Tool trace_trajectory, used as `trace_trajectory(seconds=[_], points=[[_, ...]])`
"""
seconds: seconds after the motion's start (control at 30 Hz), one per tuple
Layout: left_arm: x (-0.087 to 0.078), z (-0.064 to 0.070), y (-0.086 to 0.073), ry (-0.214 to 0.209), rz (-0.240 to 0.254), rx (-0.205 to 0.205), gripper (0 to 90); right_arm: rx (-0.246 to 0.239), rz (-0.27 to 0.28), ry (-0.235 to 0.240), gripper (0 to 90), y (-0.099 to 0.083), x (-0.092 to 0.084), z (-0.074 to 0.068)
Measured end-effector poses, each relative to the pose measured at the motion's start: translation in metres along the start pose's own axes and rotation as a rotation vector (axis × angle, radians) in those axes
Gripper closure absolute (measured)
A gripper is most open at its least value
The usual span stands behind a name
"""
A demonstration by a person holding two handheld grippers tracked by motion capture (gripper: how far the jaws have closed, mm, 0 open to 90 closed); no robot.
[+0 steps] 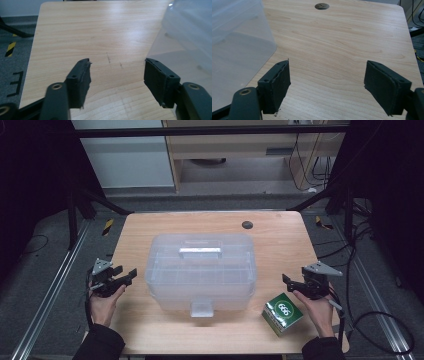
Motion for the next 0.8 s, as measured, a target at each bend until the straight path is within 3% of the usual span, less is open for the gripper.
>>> trace_trajectory(seconds=[0.13, 0.4, 0.67, 0.8], points=[[-0.006, 0.008, 0.006, 0.024, 0.046, 0.051, 36.9, -0.013, 0.006, 0.010, 21.3, 0.004, -0.003, -0.002], [-0.023, 0.014, 0.025, 0.003, 0.103, 0.067, 37.5, -0.033, -0.004, 0.022, 21.3, 0.010, -0.007, -0.006], [-0.035, 0.020, 0.045, -0.015, 0.122, 0.090, 35.7, -0.058, -0.032, 0.040, 20.8, 0.013, -0.006, -0.009], [-0.041, 0.022, 0.062, -0.026, 0.127, 0.127, 33.3, -0.075, -0.053, 0.045, 20.0, 0.013, -0.005, -0.010]])
Point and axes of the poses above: each handheld gripper's, and its own axes: x roughly forward along the jaws, y roughly out of its top, z roughly to its right, the point moved 1 cm from there along x, roughly forward along the jaws, and after that the axes turned 5 degrees about -x, right-handed, at the moved point
